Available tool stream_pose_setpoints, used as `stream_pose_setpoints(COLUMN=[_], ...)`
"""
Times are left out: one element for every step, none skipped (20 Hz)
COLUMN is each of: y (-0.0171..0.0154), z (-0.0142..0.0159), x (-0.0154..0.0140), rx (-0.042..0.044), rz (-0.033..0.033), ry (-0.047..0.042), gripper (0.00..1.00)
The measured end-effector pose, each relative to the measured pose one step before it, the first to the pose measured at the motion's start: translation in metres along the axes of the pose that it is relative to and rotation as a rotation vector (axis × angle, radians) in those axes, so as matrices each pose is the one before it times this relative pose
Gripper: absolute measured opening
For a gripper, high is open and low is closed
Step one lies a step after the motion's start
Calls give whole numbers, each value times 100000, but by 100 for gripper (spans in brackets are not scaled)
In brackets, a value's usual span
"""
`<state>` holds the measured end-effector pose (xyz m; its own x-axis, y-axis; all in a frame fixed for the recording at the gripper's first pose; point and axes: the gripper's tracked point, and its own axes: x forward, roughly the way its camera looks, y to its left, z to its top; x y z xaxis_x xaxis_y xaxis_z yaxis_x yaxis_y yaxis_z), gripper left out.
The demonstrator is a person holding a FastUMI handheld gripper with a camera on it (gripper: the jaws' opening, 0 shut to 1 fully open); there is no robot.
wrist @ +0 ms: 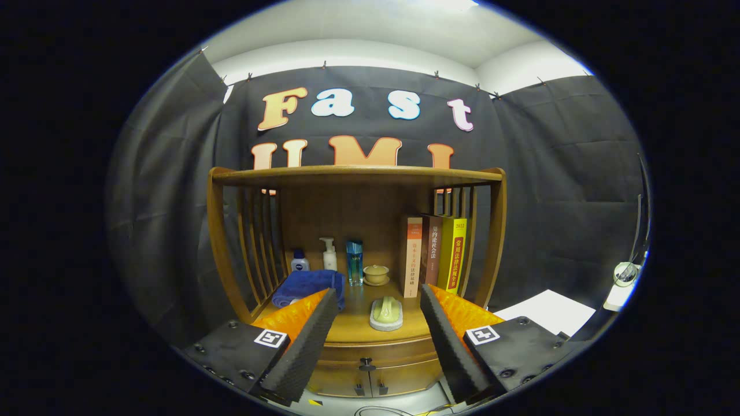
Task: Pull open the drawer, take out the items inside it, and place them on the countertop above the cabinet.
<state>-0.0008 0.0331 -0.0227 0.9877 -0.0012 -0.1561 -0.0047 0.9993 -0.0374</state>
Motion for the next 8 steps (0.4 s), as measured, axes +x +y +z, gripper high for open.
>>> stream_pose_setpoints(y=[111,34,62,158,79,90,-2,58], z=[-54,252,226,43,205,-32,-26,-13], x=[83,29,-12,-16,38,62,60,-82], rx=[-195,-1,166,94,-97,-175,-37,28], rz=[93,-174,11,69,96,221,67,81], ry=[-65,-345,-375,-370,-232,-80,-111,33], gripper=[97,97,97,97,97,97,97,97])
